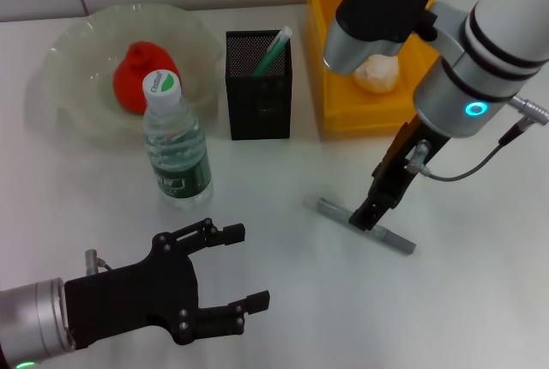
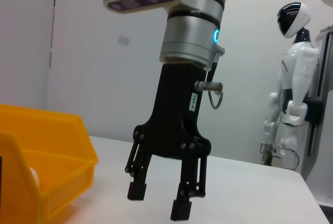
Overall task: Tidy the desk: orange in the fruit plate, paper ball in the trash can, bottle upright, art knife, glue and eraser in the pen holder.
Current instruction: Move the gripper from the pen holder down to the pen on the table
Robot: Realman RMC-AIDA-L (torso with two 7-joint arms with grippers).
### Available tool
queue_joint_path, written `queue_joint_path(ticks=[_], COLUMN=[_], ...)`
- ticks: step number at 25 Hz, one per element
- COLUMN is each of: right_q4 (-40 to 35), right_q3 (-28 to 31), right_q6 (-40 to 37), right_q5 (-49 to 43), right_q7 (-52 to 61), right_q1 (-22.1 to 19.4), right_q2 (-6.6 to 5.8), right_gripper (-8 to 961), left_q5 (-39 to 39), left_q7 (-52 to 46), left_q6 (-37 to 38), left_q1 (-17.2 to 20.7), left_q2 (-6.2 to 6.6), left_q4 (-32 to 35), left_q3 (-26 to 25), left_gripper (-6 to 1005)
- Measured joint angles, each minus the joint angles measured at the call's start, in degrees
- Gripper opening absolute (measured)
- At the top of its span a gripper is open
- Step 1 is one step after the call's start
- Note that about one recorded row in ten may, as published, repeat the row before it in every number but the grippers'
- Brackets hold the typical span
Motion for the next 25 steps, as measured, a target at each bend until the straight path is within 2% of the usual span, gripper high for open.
queue_joint_path(ticks=[9, 17, 25], right_q4=[3.4, 7.39, 7.8], right_q3=[-5.46, -5.88, -6.25], right_q6=[4.42, 7.46, 8.69], right_q5=[0.12, 0.27, 0.09], right_q7=[3.24, 3.96, 5.03], right_q1=[0.44, 1.36, 1.5], right_q2=[0.01, 0.02, 0.01], right_gripper=[794, 795, 795], left_q5=[0.0, 0.0, 0.0], left_q7=[0.02, 0.19, 0.27], left_q6=[0.12, 0.11, 0.18], left_q1=[-0.18, -0.07, 0.06], left_q2=[-0.09, -0.09, -0.09], left_q4=[0.02, -0.06, -0.07], left_q3=[0.04, 0.38, 0.67], left_gripper=[847, 847, 847])
